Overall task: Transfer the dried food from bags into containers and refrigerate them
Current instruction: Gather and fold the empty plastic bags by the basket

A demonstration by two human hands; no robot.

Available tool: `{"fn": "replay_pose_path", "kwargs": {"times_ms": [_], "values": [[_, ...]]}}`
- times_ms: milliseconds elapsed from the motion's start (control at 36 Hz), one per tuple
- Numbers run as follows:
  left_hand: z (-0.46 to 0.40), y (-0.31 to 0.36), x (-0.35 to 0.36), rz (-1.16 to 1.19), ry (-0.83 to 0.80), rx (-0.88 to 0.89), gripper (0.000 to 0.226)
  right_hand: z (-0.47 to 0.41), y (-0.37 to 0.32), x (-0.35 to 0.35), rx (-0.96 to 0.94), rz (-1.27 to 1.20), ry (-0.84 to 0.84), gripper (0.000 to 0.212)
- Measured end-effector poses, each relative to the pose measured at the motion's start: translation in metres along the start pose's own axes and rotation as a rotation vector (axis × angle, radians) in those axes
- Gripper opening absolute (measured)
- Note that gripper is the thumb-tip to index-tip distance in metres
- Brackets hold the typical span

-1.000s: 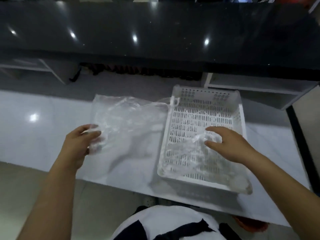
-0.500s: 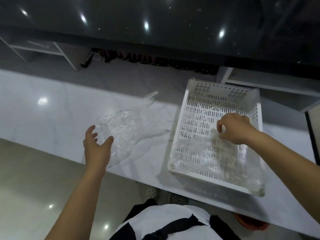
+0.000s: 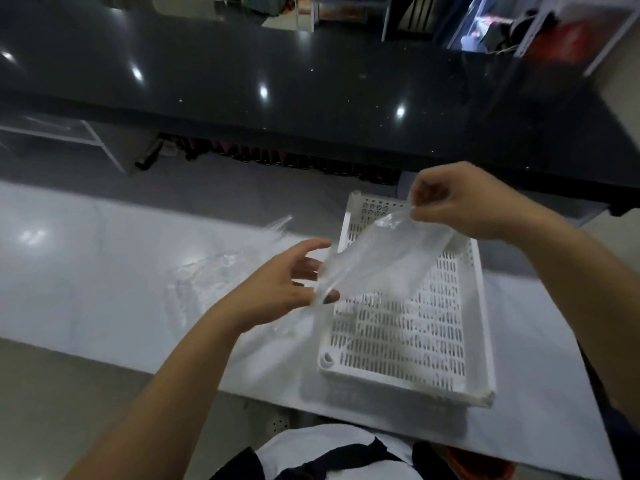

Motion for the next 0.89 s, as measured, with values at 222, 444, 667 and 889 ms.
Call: {"fn": "replay_pose_path", "kwargs": {"times_ms": [222, 444, 667, 889], "values": [[0.034, -0.047, -0.056, 1.013, 0.359, -0.052, 0.051, -0.014, -0.007, 0.003, 0.085, -0.546, 0.030, 0.022], [0.071, -0.082, -0.048, 0.622, 0.326, -0.144, 0.063, -0.019, -0.018, 0.109, 0.415, -1.148, -0.141, 0.011], [0.087, -0.106, -0.045, 1.057, 0.576, -0.156, 0.073, 0.005, -0.057, 0.223, 0.768, -1.442, -0.157, 0.007], [0.116, -0.121, -0.097, 0.978, 0.772, -0.149, 0.063, 0.029, -0.098, 0.303, 0.813, -1.444, -0.121, 0.014]]}}
Point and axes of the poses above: each hand's wrist, its own z-axis away from the middle knuckle, its own x-axis out of the palm, y = z × x, the point moved 9 cm from there along -z, towards the middle knuckle, and after that the axes turned 7 degrees about x, right-handed, at the moved point
